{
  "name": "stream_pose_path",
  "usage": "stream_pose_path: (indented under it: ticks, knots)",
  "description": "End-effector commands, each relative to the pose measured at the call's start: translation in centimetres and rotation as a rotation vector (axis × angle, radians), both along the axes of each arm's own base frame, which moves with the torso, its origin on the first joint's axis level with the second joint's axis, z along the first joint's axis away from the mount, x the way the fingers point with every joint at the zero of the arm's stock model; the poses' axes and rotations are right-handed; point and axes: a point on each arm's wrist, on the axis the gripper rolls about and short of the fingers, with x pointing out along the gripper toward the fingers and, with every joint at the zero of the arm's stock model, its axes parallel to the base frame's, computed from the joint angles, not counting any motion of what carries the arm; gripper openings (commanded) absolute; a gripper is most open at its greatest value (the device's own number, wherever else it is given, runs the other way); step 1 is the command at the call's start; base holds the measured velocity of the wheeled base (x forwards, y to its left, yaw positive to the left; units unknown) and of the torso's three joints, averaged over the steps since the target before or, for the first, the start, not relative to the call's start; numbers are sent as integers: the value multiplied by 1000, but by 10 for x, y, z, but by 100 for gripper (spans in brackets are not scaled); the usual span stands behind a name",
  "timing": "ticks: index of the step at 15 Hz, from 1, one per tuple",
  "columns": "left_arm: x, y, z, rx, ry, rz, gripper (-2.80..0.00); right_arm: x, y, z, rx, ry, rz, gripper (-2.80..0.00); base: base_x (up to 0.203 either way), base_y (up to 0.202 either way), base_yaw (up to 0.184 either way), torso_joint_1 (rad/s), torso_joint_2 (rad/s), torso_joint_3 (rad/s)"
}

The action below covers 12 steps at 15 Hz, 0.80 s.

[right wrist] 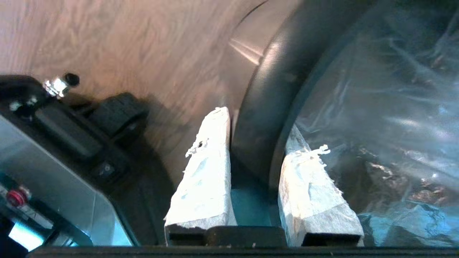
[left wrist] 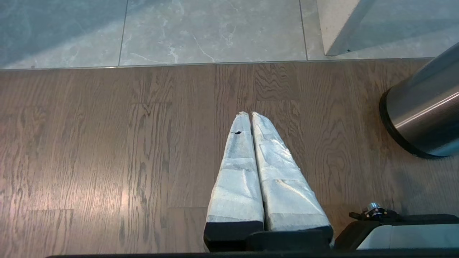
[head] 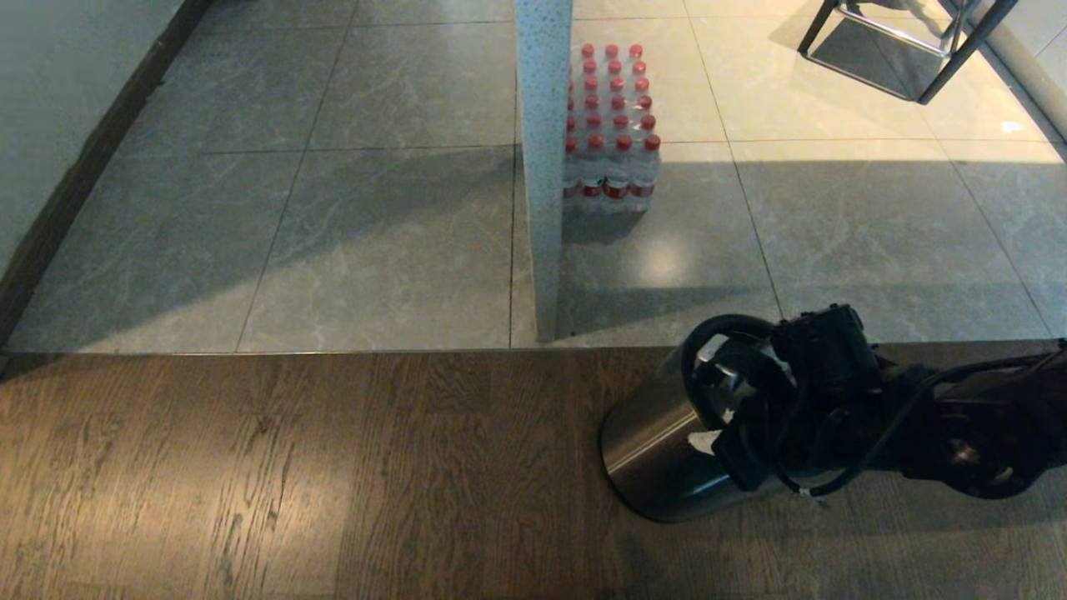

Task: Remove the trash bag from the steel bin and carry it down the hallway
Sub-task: Place the outer trash can on the ground

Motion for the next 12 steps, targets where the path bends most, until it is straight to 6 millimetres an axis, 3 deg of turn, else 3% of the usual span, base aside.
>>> stream_pose_path:
  ticks: [1,6,11,12]
  knots:
    - [0,0,0,0,0,1,-280,-5,-3,5,-19,-28,25,-280,0,0,0,0,0,0]
    - [0,0,0,0,0,-1,-280,-2,-3,7,-24,-61,37,-280,0,0,0,0,0,0]
    - [0,0,0,0,0,0,-280,-2,-8,37,7,-147,26,-280,0,0,0,0,0,0]
    - [0,0,0,0,0,1,-280,-6,-9,31,-5,-127,29,-280,0,0,0,0,0,0]
